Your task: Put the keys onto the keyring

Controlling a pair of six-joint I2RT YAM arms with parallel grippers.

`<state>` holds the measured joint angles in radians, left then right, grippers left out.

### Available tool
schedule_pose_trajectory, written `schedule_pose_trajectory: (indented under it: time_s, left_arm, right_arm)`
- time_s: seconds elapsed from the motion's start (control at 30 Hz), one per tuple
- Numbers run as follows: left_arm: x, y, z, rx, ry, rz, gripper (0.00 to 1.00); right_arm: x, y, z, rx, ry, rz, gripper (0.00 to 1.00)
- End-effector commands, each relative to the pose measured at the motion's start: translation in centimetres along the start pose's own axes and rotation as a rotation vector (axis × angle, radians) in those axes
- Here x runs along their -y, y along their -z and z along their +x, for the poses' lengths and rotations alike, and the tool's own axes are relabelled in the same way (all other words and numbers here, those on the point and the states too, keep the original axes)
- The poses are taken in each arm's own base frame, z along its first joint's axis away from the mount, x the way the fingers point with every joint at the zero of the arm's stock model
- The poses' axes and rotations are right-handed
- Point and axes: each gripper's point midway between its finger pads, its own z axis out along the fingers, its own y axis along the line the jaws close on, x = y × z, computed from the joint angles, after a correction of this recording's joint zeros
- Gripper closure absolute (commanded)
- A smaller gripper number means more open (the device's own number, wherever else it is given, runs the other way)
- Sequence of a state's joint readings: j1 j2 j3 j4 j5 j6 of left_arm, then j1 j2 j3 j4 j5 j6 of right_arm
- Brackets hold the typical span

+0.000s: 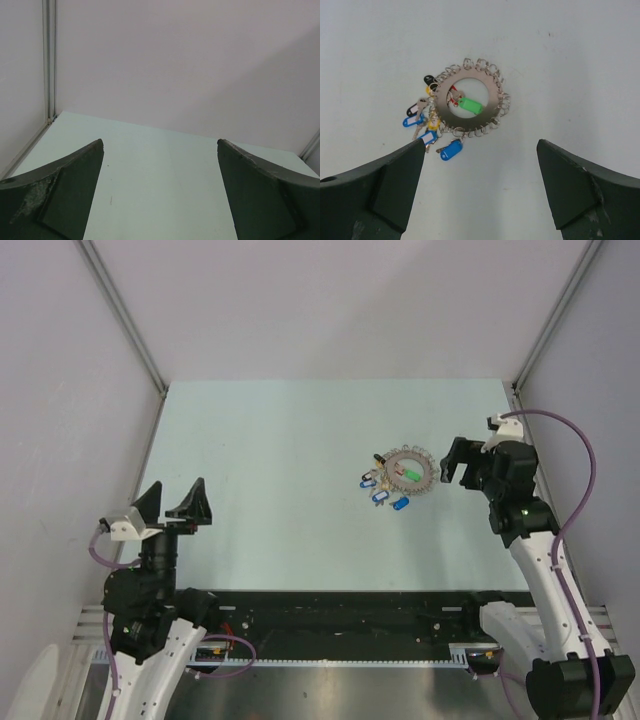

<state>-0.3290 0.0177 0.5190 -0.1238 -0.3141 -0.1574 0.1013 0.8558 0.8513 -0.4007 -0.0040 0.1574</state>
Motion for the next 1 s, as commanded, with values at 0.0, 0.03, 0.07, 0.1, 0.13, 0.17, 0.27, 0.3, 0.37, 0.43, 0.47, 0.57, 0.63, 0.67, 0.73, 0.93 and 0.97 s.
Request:
schedule_pose_trajectory:
  time_s: [0.0, 0.03, 0.07, 0.1, 0.13, 0.17, 0.27, 0.3, 0.37, 0.43, 0.47, 0.57, 0.63, 0.67, 0.73, 0.93, 0.97]
  left_arm:
    - [-0.2, 0.2, -0.6, 0.024, 0.022, -0.015, 0.00]
    - [-0.3, 0.2, -0.6, 0.024, 0.016, -0.016, 0.00]
    - [-0.3, 0.6, -1.2, 0.048, 0.021, -0.012, 0.00]
    - [-0.4, 0.7, -1.3, 0.054, 0.023, -0.015, 0.00]
    - [-0.4, 1.0, -1.7, 0.070, 0.030, -0.009, 0.00]
    - [-0.3, 1.1, -1.8, 0.074, 0.033, -0.004, 0.00]
    - [-0.3, 1.3, -1.8, 0.076, 0.047, 0.002, 0.00]
    - [-0.2, 1.3, -1.9, 0.075, 0.048, 0.004, 0.00]
    - [0.0, 1.3, -1.7, 0.066, 0.052, 0.017, 0.00]
    - [0.2, 1.2, -1.6, 0.062, 0.054, 0.023, 0.00]
    - [0.2, 1.2, -1.5, 0.060, 0.055, 0.026, 0.00]
    - [0.3, 1.1, -1.3, 0.050, 0.052, 0.027, 0.00]
    - [0.3, 1.0, -1.1, 0.045, 0.050, 0.028, 0.00]
    - [0.4, 1.0, -1.2, 0.045, 0.050, 0.028, 0.00]
    - [0.4, 0.8, -0.9, 0.030, 0.039, 0.026, 0.00]
    - [0.5, 0.1, 0.4, -0.031, 0.006, 0.020, 0.00]
    - [0.5, 0.1, 0.5, -0.038, 0.003, 0.019, 0.00]
  right_arm:
    - [0.7, -0.4, -1.1, 0.011, 0.010, 0.045, 0.00]
    - [0.5, -0.5, -1.1, 0.008, 0.019, 0.032, 0.00]
    - [0.3, -0.6, -1.4, 0.018, 0.020, 0.019, 0.00]
    - [0.1, -0.6, -1.6, 0.026, 0.004, 0.013, 0.00]
    - [-0.5, -0.5, -1.7, 0.029, -0.006, -0.014, 0.01]
    - [-0.4, -0.5, -1.6, 0.017, -0.014, -0.009, 0.00]
    - [0.8, -1.2, -1.0, -0.072, -0.012, 0.074, 0.00]
    - [1.1, -1.5, -0.8, -0.098, -0.013, 0.095, 0.00]
    - [1.5, -2.0, -0.4, -0.165, -0.006, 0.124, 0.00]
    - [2.0, -3.7, 1.7, -0.283, 0.001, 0.153, 0.00]
    - [2.1, -3.9, 2.0, -0.326, 0.005, 0.166, 0.00]
    - [2.7, -5.7, 4.0, -0.456, 0.034, 0.206, 0.00]
    - [3.1, -7.0, 5.7, -0.546, 0.055, 0.235, 0.00]
    - [2.9, -7.6, 6.3, -0.575, 0.065, 0.234, 0.00]
    - [2.8, -9.2, 7.1, -0.632, 0.068, 0.244, 0.00]
    - [2.4, -13.7, 9.0, -0.717, 0.043, 0.249, 0.08]
    - [2.4, -14.3, 9.4, -0.728, 0.040, 0.249, 0.10]
